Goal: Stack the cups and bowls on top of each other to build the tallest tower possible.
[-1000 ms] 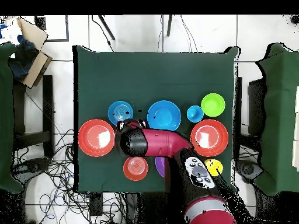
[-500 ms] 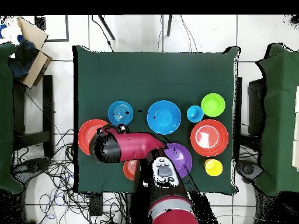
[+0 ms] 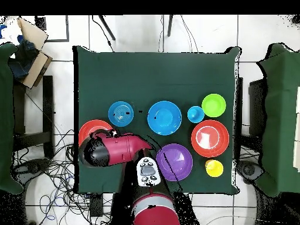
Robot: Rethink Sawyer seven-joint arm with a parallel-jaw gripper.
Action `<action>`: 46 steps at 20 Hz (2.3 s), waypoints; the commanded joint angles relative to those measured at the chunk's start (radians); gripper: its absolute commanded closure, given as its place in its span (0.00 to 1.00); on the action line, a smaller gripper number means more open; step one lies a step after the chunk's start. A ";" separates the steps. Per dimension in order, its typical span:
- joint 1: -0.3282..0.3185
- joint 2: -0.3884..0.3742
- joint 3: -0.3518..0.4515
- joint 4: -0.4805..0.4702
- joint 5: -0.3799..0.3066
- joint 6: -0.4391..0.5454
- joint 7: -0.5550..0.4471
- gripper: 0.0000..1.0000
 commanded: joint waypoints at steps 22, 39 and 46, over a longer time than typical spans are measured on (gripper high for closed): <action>-0.196 0.104 0.105 0.004 -0.148 -0.226 0.077 0.00; -0.236 -0.103 0.148 0.112 -0.104 -0.057 0.074 0.00; -0.258 -0.173 0.163 0.182 -0.116 -0.053 0.079 0.00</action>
